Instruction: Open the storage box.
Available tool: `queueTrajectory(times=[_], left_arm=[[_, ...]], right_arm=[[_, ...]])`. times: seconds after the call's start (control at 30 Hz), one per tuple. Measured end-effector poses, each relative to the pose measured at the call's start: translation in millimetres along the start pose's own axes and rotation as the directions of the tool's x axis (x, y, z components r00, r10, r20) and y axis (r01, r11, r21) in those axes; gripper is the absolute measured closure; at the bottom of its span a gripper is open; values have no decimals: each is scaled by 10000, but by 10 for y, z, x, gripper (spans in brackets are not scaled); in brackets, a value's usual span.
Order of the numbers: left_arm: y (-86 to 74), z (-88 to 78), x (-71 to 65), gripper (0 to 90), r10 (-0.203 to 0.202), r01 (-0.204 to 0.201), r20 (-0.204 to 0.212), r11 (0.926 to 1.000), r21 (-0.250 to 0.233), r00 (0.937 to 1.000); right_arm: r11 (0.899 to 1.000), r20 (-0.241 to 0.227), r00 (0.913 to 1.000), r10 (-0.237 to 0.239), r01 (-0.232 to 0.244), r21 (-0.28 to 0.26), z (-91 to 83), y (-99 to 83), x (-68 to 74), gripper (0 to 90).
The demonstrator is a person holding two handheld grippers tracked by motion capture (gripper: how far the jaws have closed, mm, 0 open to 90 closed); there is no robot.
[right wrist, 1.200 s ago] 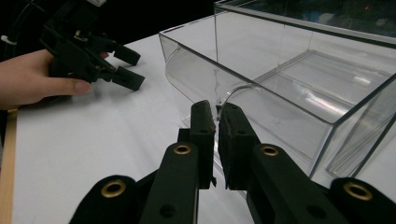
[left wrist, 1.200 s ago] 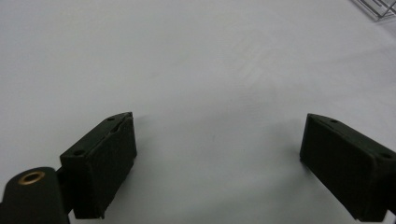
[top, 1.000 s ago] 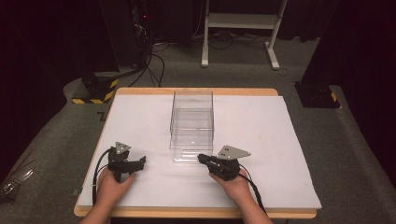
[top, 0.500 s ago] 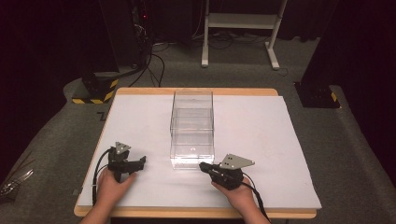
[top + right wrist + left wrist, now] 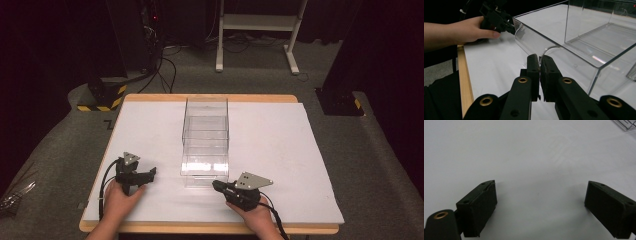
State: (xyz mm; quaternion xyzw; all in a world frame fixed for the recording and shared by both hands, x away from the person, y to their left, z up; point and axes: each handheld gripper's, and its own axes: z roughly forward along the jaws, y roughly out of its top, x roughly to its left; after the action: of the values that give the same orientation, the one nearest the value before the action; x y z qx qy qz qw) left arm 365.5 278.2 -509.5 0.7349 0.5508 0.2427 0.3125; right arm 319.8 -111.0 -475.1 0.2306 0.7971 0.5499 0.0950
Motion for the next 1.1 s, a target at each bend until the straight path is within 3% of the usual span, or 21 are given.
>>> queueTrajectory(times=[0.83, 1.1], left_arm=[[0, 0, 0, 110, 1, -1, 0, 10000, -1, 10000], [0, 0, 0, 110, -3, 3, 1, 10000, -2, 10000]], right_arm=[[9989, -60, 9989, -455, 455, 118, -95, -39, 90, 849], [9986, 90, 9988, -486, 487, -200, -153, -14, 74, 805]])
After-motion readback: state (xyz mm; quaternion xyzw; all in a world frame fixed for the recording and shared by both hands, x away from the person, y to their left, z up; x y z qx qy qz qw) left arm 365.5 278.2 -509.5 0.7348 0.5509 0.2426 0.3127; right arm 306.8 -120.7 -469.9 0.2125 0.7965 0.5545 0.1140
